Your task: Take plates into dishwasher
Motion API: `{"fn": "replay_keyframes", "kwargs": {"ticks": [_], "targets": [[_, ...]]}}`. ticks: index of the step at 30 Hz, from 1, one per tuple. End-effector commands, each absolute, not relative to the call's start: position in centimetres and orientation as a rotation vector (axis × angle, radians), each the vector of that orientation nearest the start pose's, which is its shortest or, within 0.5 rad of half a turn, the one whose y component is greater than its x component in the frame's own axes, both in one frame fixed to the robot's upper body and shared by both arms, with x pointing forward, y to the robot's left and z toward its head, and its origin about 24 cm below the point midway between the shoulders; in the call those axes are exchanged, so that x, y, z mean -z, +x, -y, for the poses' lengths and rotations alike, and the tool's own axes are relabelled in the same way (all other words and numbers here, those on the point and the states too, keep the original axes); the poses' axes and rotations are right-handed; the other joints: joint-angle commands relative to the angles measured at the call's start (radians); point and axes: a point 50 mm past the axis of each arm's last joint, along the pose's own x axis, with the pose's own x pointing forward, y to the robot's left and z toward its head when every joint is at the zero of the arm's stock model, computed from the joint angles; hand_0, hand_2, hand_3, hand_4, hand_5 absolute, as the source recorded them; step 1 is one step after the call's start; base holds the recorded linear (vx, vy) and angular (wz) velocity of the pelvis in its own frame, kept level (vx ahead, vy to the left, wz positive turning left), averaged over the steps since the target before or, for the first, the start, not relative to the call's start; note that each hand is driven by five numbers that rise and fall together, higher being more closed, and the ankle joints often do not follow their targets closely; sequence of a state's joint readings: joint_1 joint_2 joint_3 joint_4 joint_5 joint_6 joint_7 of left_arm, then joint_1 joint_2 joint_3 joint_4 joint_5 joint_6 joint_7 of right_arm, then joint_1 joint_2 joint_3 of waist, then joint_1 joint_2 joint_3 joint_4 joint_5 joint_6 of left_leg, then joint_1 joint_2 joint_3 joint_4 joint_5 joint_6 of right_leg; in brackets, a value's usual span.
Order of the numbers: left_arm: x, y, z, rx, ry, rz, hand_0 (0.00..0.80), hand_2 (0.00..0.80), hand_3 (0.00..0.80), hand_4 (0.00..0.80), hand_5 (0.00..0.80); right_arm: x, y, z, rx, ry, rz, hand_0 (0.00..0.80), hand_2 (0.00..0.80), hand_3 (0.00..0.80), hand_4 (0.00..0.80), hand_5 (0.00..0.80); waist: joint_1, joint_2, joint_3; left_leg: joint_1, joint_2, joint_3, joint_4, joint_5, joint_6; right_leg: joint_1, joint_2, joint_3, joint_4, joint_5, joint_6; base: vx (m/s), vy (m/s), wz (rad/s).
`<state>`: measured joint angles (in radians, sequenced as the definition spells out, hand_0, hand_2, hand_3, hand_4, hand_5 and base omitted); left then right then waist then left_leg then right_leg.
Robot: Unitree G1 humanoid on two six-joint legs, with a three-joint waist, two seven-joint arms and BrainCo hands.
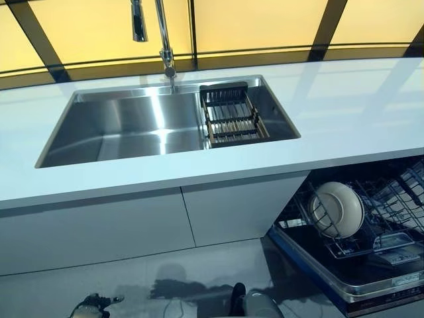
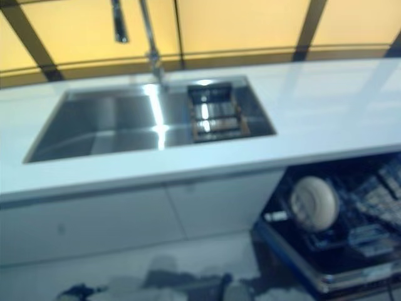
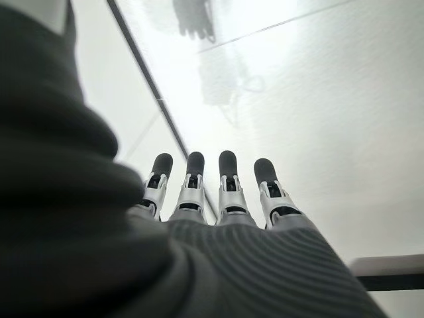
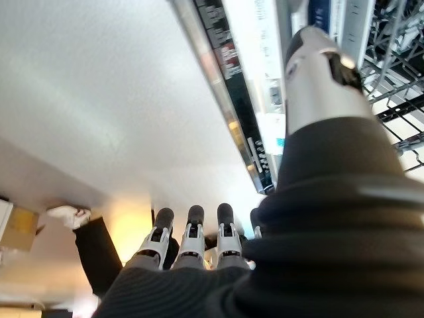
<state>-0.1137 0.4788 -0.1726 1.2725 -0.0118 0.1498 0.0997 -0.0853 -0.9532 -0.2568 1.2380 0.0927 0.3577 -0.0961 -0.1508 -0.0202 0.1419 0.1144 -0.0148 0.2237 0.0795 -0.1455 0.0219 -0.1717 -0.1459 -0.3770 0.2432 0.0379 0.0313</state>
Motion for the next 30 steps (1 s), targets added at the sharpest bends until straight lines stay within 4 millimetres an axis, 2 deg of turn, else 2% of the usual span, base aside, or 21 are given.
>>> {"fn": "replay_keyframes", "kwargs": {"ticks": [1,2,3,4,5,6,7,8,9,11,13,17,20,23,24,25,26,30], "targets": [[10.9,8.0,-36.5,-0.336,0.628,-1.4,0.0,0.0,0.0,0.0,0.0,-1.2,7.4,48.5,0.972,-0.526,-1.258,0.0,0.0,0.0,0.0,0.0,0.054,-0.012,0.041,0.027,0.02,0.076,-0.039,0.026,-0.017,-0.018,-0.105,0.072,0.001,0.168,0.123,-0.51,-0.198,-0.14],[11.2,6.4,-36.6,-0.347,0.602,-1.438,0.0,0.0,0.0,0.0,0.0,-0.7,7.2,48.2,0.979,-0.51,-1.257,0.0,0.0,0.0,0.0,0.0,0.073,-0.002,0.035,0.005,0.046,0.087,-0.031,0.038,-0.02,0.025,-0.142,0.089,-0.003,0.158,0.118,-0.315,-0.16,-0.29],[11.2,6.4,-36.6,-0.347,0.602,-1.438,0.0,0.0,0.0,0.0,0.0,-0.7,7.1,48.2,0.979,-0.51,-1.258,0.0,0.0,0.0,0.0,0.0,0.075,-0.002,0.035,0.006,0.047,0.088,-0.029,0.036,-0.021,0.025,-0.142,0.091,-0.002,0.157,0.119,-0.403,-0.27,-0.47],[11.7,4.0,-36.3,-0.353,0.567,-1.496,0.0,0.0,0.0,0.0,0.0,0.5,6.7,47.5,0.992,-0.474,-1.257,0.0,0.0,0.0,0.0,0.0,0.104,0.011,0.02,-0.045,0.083,0.083,0.011,0.039,-0.022,0.094,-0.211,0.156,-0.006,0.156,0.111,-0.304,-0.225,-0.49],[11.8,3.6,-36.3,-0.353,0.562,-1.507,0.0,0.0,0.0,0.0,0.0,0.7,6.7,47.3,0.995,-0.466,-1.254,0.0,0.0,0.0,0.0,0.0,0.108,0.013,0.017,-0.054,0.089,0.081,0.022,0.036,-0.022,0.107,-0.218,0.166,-0.011,0.154,0.111,-0.473,-0.411,-0.75],[12.2,2.1,-35.9,-0.364,0.554,-1.541,0.0,0.0,0.0,0.0,0.0,1.9,6.6,46.5,1.001,-0.446,-1.252,0.0,0.0,0.0,0.0,0.0,0.124,0.003,0.007,-0.085,0.103,0.074,0.095,0.001,-0.017,0.143,-0.249,0.189,-0.03,0.156,0.113,-0.241,-0.249,-0.52],[12.2,2.0,-35.8,-0.366,0.554,-1.542,0.0,0.0,0.0,0.0,0.0,2.0,6.7,46.4,1.004,-0.444,-1.25,0.0,0.0,0.0,0.0,0.0,0.125,0.001,0.006,-0.088,0.105,0.074,0.104,-0.006,-0.016,0.144,-0.252,0.189,-0.029,0.156,0.113,-0.34,-0.395,-0.64],[12.1,1.9,-36.0,-0.4,0.552,-1.533,0.0,0.0,0.0,0.0,0.0,2.8,7.3,45.7,0.991,-0.46,-1.25,0.0,0.0,0.0,0.0,0.0,0.147,-0.02,0.004,-0.089,0.121,0.104,0.167,-0.056,-0.014,0.138,-0.284,0.117,-0.045,0.139,0.119,-0.194,-0.32,-0.54],[12.1,2.4,-36.0,-0.408,0.561,-1.515,0.0,0.0,0.0,0.0,0.0,3.0,7.7,45.4,0.991,-0.466,-1.251,0.0,0.0,0.0,0.0,0.0,0.159,-0.026,0.001,-0.085,0.14,0.116,0.195,-0.087,-0.02,0.15,-0.282,0.075,-0.071,0.108,0.134,-0.185,-0.331,-0.64],[12.1,3.4,-35.9,-0.415,0.566,-1.482,0.0,0.0,0.0,0.0,0.0,3.4,8.0,45.0,0.998,-0.463,-1.252,0.0,0.0,0.0,0.0,0.0,0.171,-0.031,0.005,-0.084,0.168,0.129,0.228,-0.113,-0.026,0.159,-0.28,0.045,-0.085,0.096,0.147,-0.127,-0.259,-0.78],[12.1,6.5,-35.2,-0.382,0.564,-1.397,0.0,0.0,0.0,0.0,0.0,4.5,8.3,43.8,0.983,-0.438,-1.292,0.0,0.0,0.0,0.0,0.0,0.163,-0.034,-0.003,-0.055,0.195,0.167,0.18,-0.075,-0.046,0.145,-0.271,0.044,-0.097,0.142,0.183,-0.258,-0.332,-0.9],[11.5,9.8,-34.8,-0.309,0.601,-1.302,0.0,0.0,0.0,0.0,0.0,5.8,6.4,43.0,0.953,-0.387,-1.363,0.0,0.0,0.0,0.0,0.0,0.152,-0.038,-0.018,-0.036,0.203,0.172,0.115,-0.025,-0.057,0.165,-0.242,0.034,-0.119,0.15,0.199,-0.132,-0.21,-0.33],[11.0,11.5,-34.8,-0.271,0.618,-1.263,0.0,0.0,0.0,0.0,0.0,6.7,5.5,42.2,0.947,-0.327,-1.403,0.0,0.0,0.0,0.0,0.0,0.145,-0.037,-0.026,-0.011,0.199,0.176,0.068,-0.002,-0.058,0.172,-0.235,0.018,-0.102,0.136,0.202,-0.086,-0.133,0.13],[11.1,12.1,-34.3,-0.237,0.631,-1.254,0.0,0.0,0.0,0.0,0.0,7.8,5.0,41.0,0.968,-0.217,-1.42,0.0,0.0,0.0,0.0,0.0,0.141,-0.029,-0.032,0.002,0.188,0.155,0.029,0.017,-0.053,0.172,-0.217,0.034,-0.058,0.108,0.196,-0.071,-0.119,0.08],[11.1,12.2,-34.4,-0.234,0.638,-1.257,0.0,0.0,0.0,0.0,0.0,8.1,4.9,40.7,0.969,-0.199,-1.427,0.0,0.0,0.0,0.0,0.0,0.139,-0.03,-0.029,-0.008,0.186,0.165,0.024,0.045,-0.045,0.163,-0.213,0.029,-0.042,0.107,0.177,-0.03,-0.086,0.21],[11.0,12.2,-34.5,-0.231,0.644,-1.262,0.0,0.0,0.0,0.0,0.0,8.3,4.8,40.5,0.972,-0.185,-1.43,0.0,0.0,0.0,0.0,0.0,0.139,-0.023,-0.031,0.003,0.187,0.148,0.022,0.025,-0.049,0.166,-0.206,0.041,-0.023,0.082,0.188,-0.09,-0.099,0.33],[11.0,12.2,-34.6,-0.23,0.652,-1.267,0.0,0.0,0.0,0.0,0.0,8.4,4.9,40.3,0.986,-0.161,-1.422,0.0,0.0,0.0,0.0,0.0,0.138,-0.025,-0.028,-0.007,0.185,0.16,0.024,0.046,-0.042,0.156,-0.209,0.027,-0.014,0.088,0.171,-0.016,-0.075,0.32],[11.1,10.9,-35.0,-0.254,0.657,-1.315,0.0,0.0,0.0,0.0,0.0,9.5,4.8,38.7,1.026,-0.052,-1.451,0.0,0.0,0.0,0.0,0.0,0.144,0.003,-0.015,-0.001,0.186,0.144,0.009,0.057,-0.044,0.133,-0.207,0.003,0.066,0.018,0.154,-0.037,-0.108,0.26]]}}
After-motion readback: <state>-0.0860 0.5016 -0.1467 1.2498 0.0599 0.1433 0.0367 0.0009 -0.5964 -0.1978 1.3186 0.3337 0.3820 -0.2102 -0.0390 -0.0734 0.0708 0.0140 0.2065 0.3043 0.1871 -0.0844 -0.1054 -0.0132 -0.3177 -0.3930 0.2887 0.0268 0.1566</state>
